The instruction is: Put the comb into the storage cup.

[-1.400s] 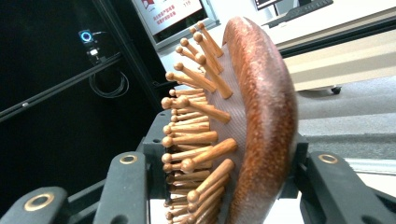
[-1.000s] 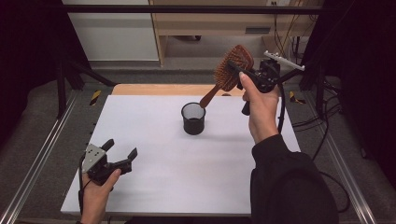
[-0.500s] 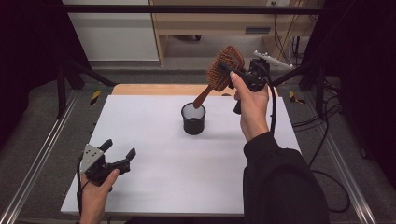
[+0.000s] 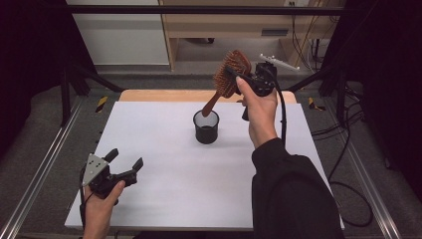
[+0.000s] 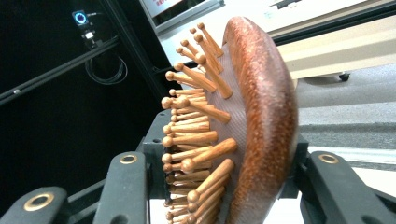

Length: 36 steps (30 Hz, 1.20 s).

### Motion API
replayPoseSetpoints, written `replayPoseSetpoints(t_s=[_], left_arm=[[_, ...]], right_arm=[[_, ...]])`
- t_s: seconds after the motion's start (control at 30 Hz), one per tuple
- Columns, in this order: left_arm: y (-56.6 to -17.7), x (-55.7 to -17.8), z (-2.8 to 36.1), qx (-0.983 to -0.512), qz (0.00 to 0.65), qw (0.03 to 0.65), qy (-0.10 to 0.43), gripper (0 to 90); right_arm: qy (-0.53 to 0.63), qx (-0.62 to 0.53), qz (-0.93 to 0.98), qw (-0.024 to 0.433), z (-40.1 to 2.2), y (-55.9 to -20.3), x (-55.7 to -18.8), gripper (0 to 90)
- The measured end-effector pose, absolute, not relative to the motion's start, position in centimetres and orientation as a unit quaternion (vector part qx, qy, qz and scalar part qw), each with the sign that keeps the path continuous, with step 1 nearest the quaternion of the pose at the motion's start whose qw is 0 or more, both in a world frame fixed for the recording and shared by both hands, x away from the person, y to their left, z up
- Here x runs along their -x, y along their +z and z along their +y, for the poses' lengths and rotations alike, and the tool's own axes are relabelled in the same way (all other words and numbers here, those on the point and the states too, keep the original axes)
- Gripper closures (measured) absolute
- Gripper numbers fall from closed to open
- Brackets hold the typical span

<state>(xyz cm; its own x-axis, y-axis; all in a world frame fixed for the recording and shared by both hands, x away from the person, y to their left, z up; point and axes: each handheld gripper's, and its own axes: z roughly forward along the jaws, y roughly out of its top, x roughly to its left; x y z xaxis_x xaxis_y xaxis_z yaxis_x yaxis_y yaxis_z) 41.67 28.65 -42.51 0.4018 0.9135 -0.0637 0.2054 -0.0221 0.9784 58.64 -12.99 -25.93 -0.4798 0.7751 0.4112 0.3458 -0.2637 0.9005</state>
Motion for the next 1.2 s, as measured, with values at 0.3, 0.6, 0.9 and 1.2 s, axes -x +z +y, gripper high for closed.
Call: replayPoseSetpoints(t_s=[0.3,0.6,0.9,1.2], left_arm=[[-42.6,-41.6,28.6,-0.638,0.439,0.542,0.325,5.9],[-42.6,-41.7,28.5,-0.64,0.439,0.54,0.324,5.9],[-42.7,-41.7,28.5,-0.641,0.438,0.54,0.323,6.0],[-42.7,-41.7,28.6,-0.642,0.439,0.539,0.324,5.9]], right_arm=[[0.622,-0.483,0.591,0.176,-12.6,-27.1,-59.8,51.6],[0.611,-0.482,0.603,0.174,-12.1,-28.2,-60.6,51.6],[0.602,-0.494,0.605,0.166,-12.2,-29.9,-61.2,51.5],[0.597,-0.504,0.604,0.159,-12.3,-31.5,-61.6,51.4]])
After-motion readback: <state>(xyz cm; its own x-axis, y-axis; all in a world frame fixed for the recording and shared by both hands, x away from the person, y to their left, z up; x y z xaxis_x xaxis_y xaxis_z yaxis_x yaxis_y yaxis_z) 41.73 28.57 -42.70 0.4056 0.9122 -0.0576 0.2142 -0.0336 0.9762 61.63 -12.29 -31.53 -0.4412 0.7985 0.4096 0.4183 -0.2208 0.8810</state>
